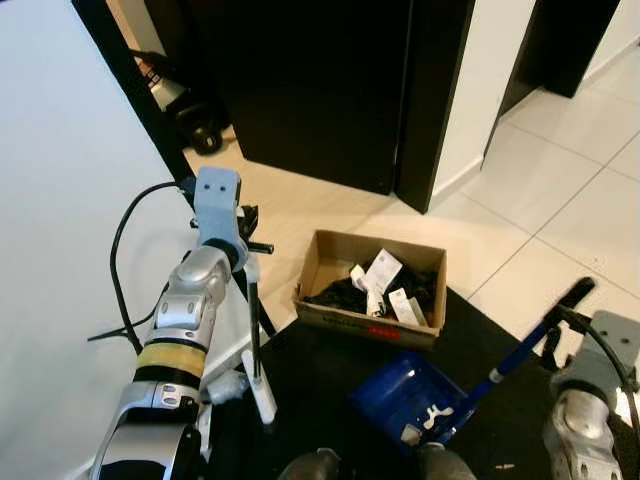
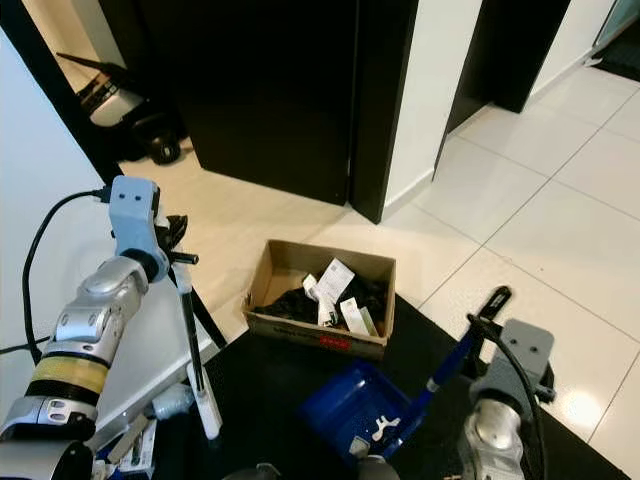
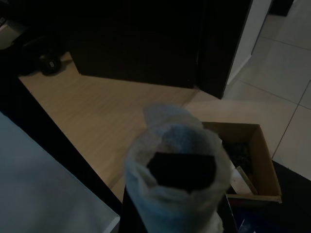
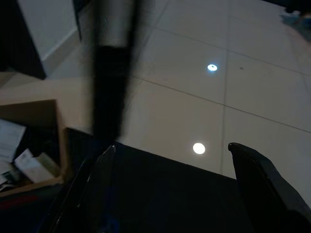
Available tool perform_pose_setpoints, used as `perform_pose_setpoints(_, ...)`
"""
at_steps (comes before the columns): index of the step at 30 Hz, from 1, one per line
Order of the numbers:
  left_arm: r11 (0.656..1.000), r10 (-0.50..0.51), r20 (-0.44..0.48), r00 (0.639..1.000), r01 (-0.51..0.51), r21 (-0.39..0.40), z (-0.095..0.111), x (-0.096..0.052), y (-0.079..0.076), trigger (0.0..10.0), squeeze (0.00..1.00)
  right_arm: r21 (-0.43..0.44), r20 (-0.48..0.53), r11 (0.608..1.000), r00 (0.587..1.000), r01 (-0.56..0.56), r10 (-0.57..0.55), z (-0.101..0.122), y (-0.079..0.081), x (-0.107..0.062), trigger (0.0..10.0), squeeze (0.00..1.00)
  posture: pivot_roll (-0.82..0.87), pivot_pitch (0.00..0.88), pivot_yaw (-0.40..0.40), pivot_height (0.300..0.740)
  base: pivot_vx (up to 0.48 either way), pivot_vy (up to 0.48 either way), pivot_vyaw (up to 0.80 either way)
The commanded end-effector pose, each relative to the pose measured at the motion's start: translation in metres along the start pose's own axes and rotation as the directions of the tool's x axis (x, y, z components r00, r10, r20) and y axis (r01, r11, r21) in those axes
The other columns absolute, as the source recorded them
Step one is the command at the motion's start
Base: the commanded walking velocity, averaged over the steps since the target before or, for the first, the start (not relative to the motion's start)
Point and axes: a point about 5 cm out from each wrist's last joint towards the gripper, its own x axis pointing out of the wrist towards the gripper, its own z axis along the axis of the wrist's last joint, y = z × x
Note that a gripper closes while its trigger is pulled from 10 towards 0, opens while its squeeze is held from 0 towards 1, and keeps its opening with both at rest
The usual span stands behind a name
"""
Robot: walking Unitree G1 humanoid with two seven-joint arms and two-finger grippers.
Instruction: Sweep floor
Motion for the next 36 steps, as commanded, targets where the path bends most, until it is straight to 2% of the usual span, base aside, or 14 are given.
perform_pose_setpoints(1, 1.000, 0.001, 0.017, 1.000, -0.001, 0.019, 0.002, -0.001, 0.000, 10.0, 0.00, 0.005, 0.000, 1.000, 1.000, 0.008, -0.008, -0.001, -0.001, -0.003, 10.0, 0.00, -0.01, 0.114, 0.090, 0.740, 0.000, 0.000, 0.00)
perform_pose_setpoints(10, 1.000, 0.001, 0.013, 1.000, -0.001, 0.019, 0.002, -0.001, 0.000, 10.0, 0.00, 0.004, -0.008, 1.000, 1.000, -0.017, 0.017, -0.003, 0.002, -0.006, 10.0, 0.00, 0.00, 0.118, 0.090, 0.740, 0.000, 0.000, 0.00)
perform_pose_setpoints(16, 1.000, 0.004, 0.012, 1.000, -0.004, 0.018, 0.002, 0.000, 0.001, 10.0, 0.00, 0.038, -0.008, 0.987, 0.988, -0.156, 0.157, 0.005, 0.025, 0.000, 10.0, 0.00, 0.00, 0.115, 0.094, 0.740, 0.000, 0.000, 0.00)
perform_pose_setpoints(20, 1.000, 0.006, 0.015, 1.000, -0.006, 0.019, 0.003, 0.000, 0.001, 10.0, 0.00, 0.039, 0.007, 0.979, 0.980, -0.200, 0.200, 0.014, 0.034, 0.007, 10.0, 0.00, 0.01, 0.113, 0.092, 0.740, 0.000, 0.000, 0.00)
perform_pose_setpoints(26, 1.000, 0.010, 0.017, 1.000, -0.010, 0.018, 0.004, -0.001, 0.002, 10.0, 0.00, 0.043, 0.020, 0.983, 0.984, -0.179, 0.178, 0.020, 0.031, 0.013, 10.0, 0.00, 0.01, 0.112, 0.092, 0.740, 0.000, 0.000, 0.00)
perform_pose_setpoints(30, 1.000, 0.013, 0.017, 1.000, -0.014, 0.020, 0.004, -0.002, 0.004, 10.0, 0.00, 0.045, 0.037, 0.992, 0.992, -0.120, 0.118, 0.027, 0.023, 0.023, 10.0, 0.00, 0.02, 0.110, 0.094, 0.740, 0.000, 0.000, 0.00)
perform_pose_setpoints(36, 1.000, 0.013, 0.019, 1.000, -0.013, 0.022, 0.005, -0.001, 0.004, 10.0, 0.00, 0.046, 0.005, 0.997, 0.998, -0.059, 0.059, 0.027, 0.018, 0.035, 10.0, 0.00, 0.03, 0.107, 0.102, 0.740, 0.000, 0.000, 0.00)
